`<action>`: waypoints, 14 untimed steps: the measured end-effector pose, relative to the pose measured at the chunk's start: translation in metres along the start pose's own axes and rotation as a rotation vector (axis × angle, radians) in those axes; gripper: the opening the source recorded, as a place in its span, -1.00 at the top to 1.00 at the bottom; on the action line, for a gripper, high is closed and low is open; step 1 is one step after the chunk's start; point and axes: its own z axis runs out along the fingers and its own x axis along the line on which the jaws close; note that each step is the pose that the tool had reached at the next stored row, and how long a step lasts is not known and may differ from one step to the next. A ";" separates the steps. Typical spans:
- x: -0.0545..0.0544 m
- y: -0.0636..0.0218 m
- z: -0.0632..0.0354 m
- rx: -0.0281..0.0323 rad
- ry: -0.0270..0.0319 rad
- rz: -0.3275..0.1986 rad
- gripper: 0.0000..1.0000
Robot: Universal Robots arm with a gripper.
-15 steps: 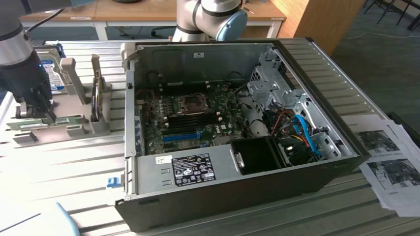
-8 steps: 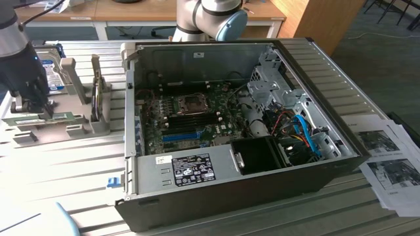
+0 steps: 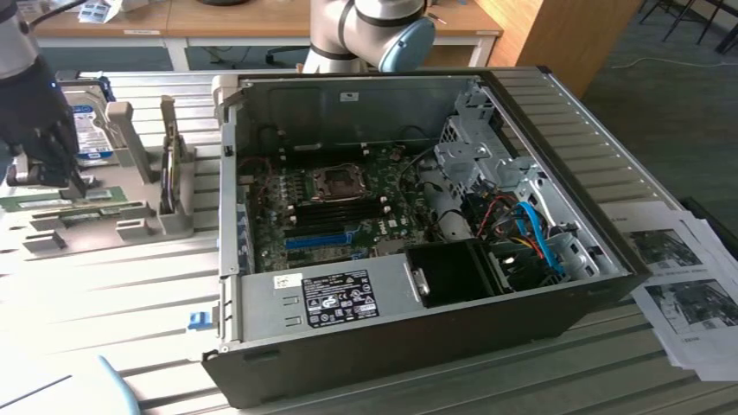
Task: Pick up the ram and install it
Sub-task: 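Pick up the ram and move it above insertion slot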
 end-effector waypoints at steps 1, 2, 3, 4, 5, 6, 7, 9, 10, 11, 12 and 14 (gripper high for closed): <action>0.000 0.0001 -0.0024 0.0000 0.0000 0.000 0.78; 0.000 0.0002 -0.0047 0.0000 0.0000 0.000 0.78; 0.000 0.0003 -0.0070 0.0000 0.0000 0.000 0.78; 0.000 0.0004 -0.0093 0.0000 0.0000 0.000 0.78; 0.000 0.0005 -0.0115 0.0000 0.0000 0.000 0.78; 0.000 0.0006 -0.0137 0.0000 -0.0001 0.000 0.78; 0.000 0.0007 -0.0160 0.0000 0.0000 0.000 0.78; 0.000 0.0009 -0.0203 0.0000 0.0000 0.000 0.78; 0.000 0.0010 -0.0227 0.0000 0.0000 0.000 0.78; -0.001 0.0011 -0.0249 -0.0001 0.0000 0.000 0.78; -0.001 0.0012 -0.0271 0.0000 0.0000 0.000 0.78; -0.001 0.0014 -0.0313 0.0000 0.0000 0.000 0.78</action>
